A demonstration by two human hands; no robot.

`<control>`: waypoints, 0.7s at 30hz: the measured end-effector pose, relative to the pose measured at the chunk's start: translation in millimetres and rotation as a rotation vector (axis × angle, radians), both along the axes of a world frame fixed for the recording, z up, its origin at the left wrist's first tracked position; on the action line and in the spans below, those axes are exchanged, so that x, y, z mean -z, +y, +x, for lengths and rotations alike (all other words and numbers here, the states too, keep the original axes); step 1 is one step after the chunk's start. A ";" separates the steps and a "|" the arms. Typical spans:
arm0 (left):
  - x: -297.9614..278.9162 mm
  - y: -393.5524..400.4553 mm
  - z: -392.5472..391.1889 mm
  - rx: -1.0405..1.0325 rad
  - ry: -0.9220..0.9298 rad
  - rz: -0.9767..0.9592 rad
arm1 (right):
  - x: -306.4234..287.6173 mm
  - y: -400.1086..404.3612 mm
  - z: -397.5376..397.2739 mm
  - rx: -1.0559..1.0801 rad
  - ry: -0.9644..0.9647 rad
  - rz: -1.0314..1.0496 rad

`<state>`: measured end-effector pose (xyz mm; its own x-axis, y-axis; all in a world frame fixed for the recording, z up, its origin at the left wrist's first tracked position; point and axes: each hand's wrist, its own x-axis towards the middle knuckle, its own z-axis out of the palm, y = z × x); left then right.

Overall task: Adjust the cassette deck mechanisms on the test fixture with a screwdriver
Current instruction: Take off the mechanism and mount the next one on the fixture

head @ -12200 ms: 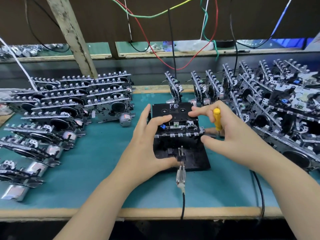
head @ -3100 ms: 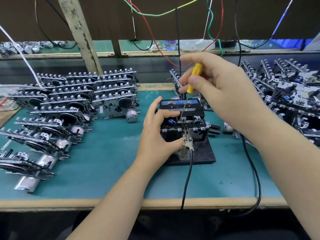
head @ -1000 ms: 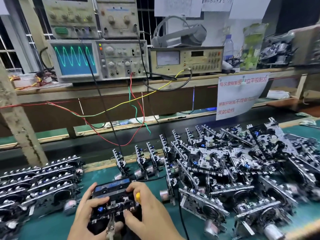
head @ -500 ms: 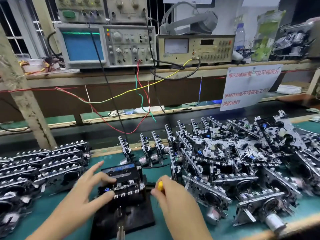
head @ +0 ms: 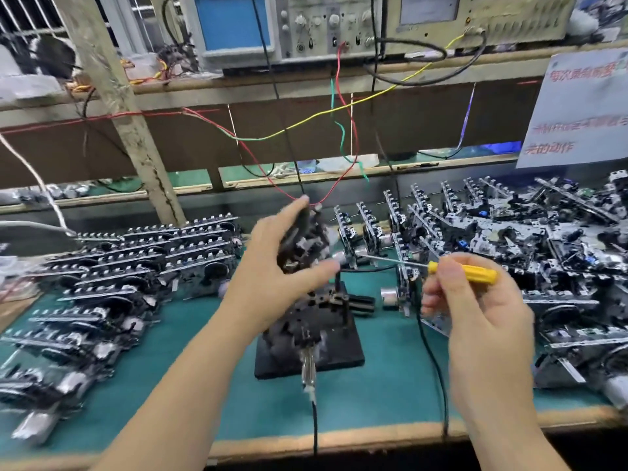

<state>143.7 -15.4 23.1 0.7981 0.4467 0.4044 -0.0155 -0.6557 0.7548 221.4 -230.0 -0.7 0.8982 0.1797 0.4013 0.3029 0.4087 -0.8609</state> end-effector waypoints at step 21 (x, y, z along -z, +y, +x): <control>32.4 -48.2 -68.3 0.074 -0.236 -0.693 | -10.9 17.3 -29.8 -0.253 0.092 0.090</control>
